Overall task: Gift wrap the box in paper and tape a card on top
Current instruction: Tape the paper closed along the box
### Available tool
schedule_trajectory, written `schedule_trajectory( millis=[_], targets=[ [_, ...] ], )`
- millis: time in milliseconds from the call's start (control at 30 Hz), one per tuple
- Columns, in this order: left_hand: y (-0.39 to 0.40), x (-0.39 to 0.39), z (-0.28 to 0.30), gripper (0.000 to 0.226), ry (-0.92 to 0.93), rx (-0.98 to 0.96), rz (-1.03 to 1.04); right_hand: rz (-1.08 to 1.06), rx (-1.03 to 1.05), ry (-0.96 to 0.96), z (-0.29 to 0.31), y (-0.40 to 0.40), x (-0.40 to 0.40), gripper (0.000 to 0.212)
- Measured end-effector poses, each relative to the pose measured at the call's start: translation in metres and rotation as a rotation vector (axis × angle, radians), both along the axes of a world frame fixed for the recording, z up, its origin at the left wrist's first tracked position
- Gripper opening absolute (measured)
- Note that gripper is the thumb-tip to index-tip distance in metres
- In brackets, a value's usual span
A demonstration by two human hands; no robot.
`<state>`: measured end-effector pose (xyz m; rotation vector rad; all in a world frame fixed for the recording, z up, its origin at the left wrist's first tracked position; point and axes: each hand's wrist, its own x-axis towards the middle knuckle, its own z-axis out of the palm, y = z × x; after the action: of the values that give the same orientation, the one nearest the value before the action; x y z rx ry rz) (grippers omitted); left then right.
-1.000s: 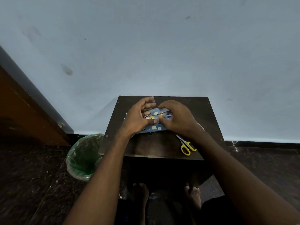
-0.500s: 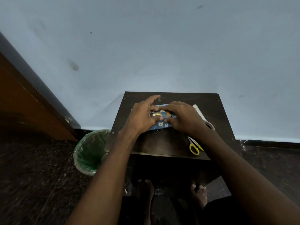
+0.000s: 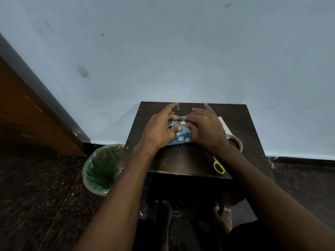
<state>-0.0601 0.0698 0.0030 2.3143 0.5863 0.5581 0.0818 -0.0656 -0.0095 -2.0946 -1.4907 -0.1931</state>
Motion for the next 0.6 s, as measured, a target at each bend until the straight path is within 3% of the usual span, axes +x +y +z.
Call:
schedule_trajectory(
  millis=[300, 600],
  targets=[
    [0.003, -0.001, -0.001, 0.09, -0.01, 0.032, 0.01, 0.121, -0.033, 0.114, 0.007, -0.002, -0.014, 0.037],
    [0.017, -0.019, -0.005, 0.087, -0.041, -0.08, -0.025, 0.126, -0.044, 0.055, 0.006, 0.001, -0.012, 0.023]
  ],
)
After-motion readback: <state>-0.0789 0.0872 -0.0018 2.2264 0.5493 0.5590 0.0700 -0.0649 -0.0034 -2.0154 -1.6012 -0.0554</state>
